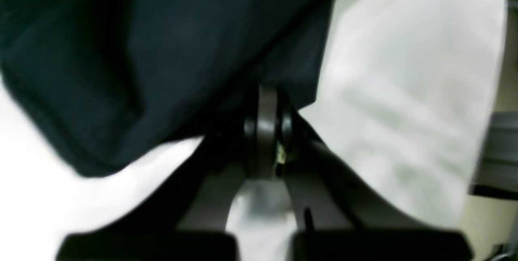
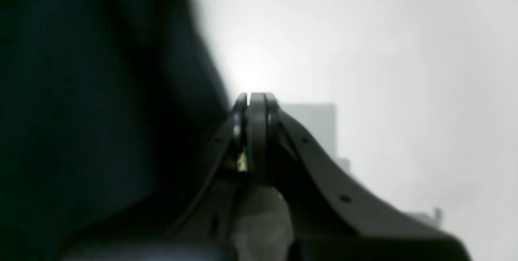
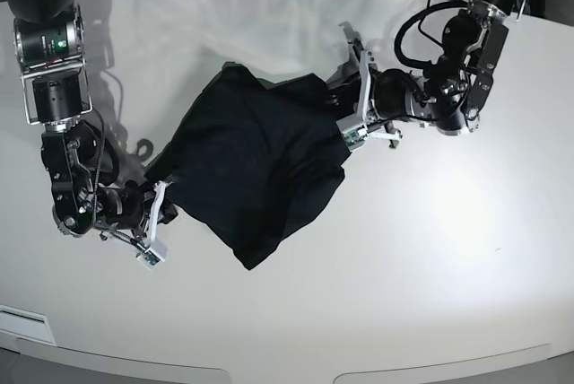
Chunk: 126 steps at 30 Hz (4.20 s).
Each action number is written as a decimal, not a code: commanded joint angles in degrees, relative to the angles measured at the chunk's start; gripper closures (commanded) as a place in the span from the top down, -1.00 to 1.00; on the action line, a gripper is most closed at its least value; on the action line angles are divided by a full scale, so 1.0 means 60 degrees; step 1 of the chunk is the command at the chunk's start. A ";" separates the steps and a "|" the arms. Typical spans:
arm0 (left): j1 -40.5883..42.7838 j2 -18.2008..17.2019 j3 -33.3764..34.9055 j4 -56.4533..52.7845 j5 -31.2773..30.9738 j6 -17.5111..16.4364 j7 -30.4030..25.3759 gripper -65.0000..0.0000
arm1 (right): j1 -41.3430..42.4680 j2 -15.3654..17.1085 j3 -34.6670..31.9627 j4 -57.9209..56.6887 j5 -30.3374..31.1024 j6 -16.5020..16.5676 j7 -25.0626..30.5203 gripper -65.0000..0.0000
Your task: Fold the T-shirt properly
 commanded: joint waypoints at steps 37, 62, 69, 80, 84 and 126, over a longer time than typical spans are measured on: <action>-0.3034 0.0000 -0.1690 -0.1541 -0.0554 0.0947 -0.0838 -1.00 | -0.5348 0.0233 0.3676 0.8171 0.1727 -0.0841 0.1075 -1.00; -0.1526 0.0240 -0.3231 -0.1446 -0.2412 0.0069 -0.0495 -1.00 | -0.0229 -0.0914 0.0743 0.1078 -0.0590 0.0505 0.3151 -1.00; -0.1534 0.0240 -0.3231 -0.1446 -0.2401 0.0069 -0.0495 -1.00 | 0.0022 -0.1122 0.0743 -0.0277 -0.2113 -0.0197 0.4433 -1.00; -0.1545 -0.0004 -0.3235 -0.1443 -0.2980 0.0009 0.0149 -1.00 | 0.0317 -0.0667 0.1891 0.2120 0.1810 0.0106 0.0860 -1.00; -0.1439 -0.0200 -0.3260 -0.1155 -0.4455 0.0009 0.1388 -1.00 | -0.0597 -0.0619 0.3770 0.3920 0.4564 0.0240 -0.1479 -1.00; 1.2331 0.0637 -0.8466 0.5741 -0.6517 0.0009 0.2648 -1.00 | -1.5635 -0.2885 1.0408 0.9282 0.8276 0.0505 -0.4546 -1.00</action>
